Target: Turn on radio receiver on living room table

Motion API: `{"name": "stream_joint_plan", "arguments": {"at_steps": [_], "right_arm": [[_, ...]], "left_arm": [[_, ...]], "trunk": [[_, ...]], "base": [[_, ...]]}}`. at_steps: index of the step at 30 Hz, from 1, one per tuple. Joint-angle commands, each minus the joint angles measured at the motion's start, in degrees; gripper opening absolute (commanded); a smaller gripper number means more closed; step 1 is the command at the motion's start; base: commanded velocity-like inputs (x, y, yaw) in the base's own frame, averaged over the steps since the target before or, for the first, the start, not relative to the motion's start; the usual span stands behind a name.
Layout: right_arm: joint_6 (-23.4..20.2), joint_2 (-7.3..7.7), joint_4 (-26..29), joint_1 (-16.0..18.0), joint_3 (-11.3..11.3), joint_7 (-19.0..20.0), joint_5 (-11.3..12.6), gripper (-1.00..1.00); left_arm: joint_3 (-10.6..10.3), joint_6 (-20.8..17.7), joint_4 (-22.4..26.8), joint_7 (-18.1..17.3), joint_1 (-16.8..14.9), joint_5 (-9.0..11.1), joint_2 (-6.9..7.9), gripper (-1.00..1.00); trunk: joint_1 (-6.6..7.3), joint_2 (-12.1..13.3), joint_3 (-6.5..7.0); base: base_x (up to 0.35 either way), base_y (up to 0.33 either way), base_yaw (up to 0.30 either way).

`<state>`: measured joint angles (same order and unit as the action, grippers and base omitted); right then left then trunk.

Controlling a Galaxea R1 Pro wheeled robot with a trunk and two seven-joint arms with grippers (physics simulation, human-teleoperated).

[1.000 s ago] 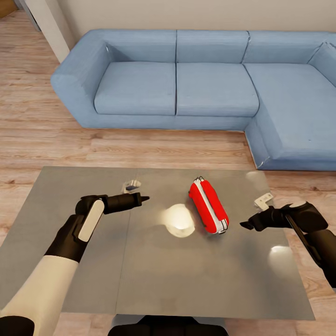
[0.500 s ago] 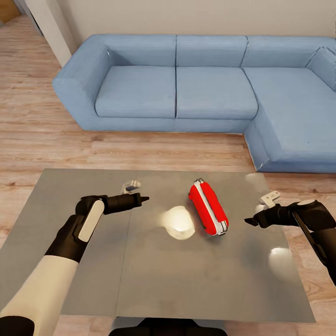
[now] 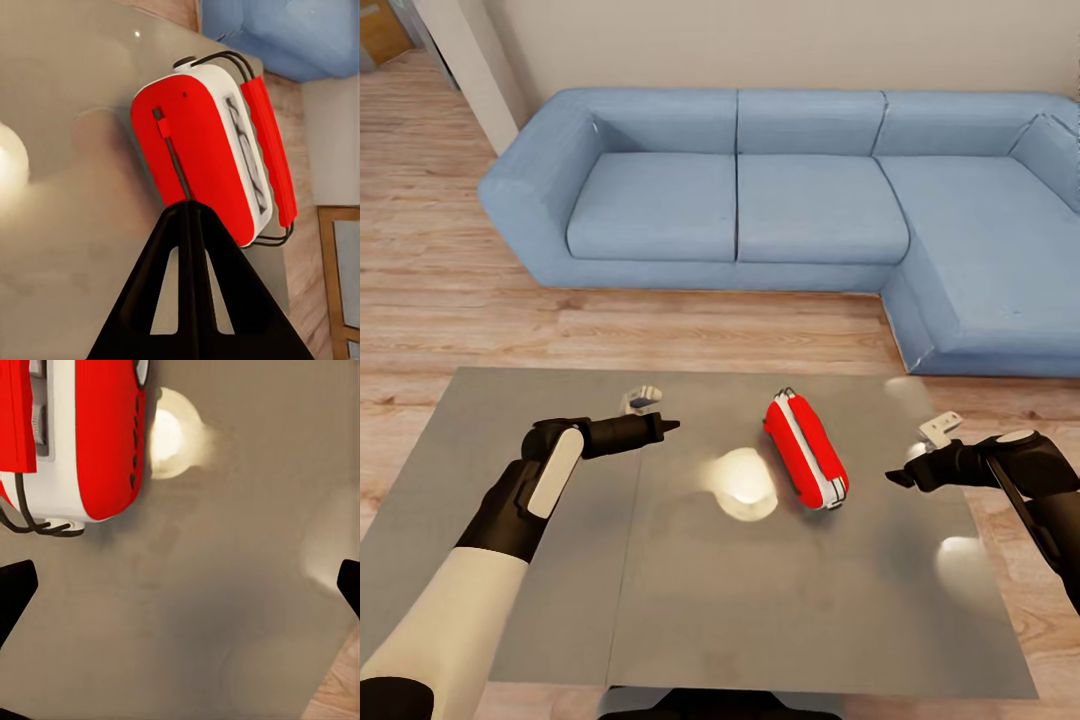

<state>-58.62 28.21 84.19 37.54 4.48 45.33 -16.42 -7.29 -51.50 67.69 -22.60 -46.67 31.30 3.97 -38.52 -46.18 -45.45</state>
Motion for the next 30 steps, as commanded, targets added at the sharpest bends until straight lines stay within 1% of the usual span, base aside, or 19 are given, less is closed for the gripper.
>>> {"name": "stream_joint_plan", "arguments": {"at_steps": [1,6,8,13,16,20,30], "right_arm": [[0.0,0.0,0.0,-0.02,0.0,-0.02,-0.01,1.0],[0.0,0.07,0.16,-0.49,-0.06,-0.06,-0.14,1.0],[0.0,0.08,0.23,-0.73,-0.08,-0.06,-0.27,1.0],[-0.08,0.01,0.27,-1.33,-0.16,-0.06,-2.49,1.0],[-0.08,0.0,0.27,-1.39,-0.24,-0.06,-2.72,1.0],[-0.1,0.0,0.27,-1.41,-0.93,-0.06,-2.81,1.0],[-0.09,0.0,0.27,-1.42,-1.05,-0.06,-2.86,1.0]], "left_arm": [[0.0,0.0,-0.01,-0.03,0.0,-0.01,0.0,-1.0],[0.0,0.0,-0.04,-0.07,0.0,-0.05,0.07,-1.0],[0.0,0.0,-0.08,-0.08,0.0,-0.37,0.07,-1.0],[0.0,0.0,-0.21,-0.08,0.0,-1.29,0.08,-1.0],[0.0,0.0,-0.26,-0.08,0.0,-1.38,0.08,-1.0],[0.0,0.0,-0.34,-0.08,0.0,-1.41,0.07,-1.0],[0.0,0.0,-0.43,-0.08,0.0,-1.42,0.0,-1.0]], "trunk": [[0.0,0.0,0.09],[0.0,0.0,0.54],[0.0,0.0,0.72],[0.0,0.0,1.17],[0.0,0.0,1.44],[0.0,0.0,1.79],[0.0,0.0,2.69]], "base": [[0.0,0.0,0.0],[0.0,0.0,0.0],[0.0,0.0,0.0],[0.0,0.0,0.0],[0.0,0.0,0.0],[0.0,0.0,0.0],[0.0,0.0,0.0]]}}
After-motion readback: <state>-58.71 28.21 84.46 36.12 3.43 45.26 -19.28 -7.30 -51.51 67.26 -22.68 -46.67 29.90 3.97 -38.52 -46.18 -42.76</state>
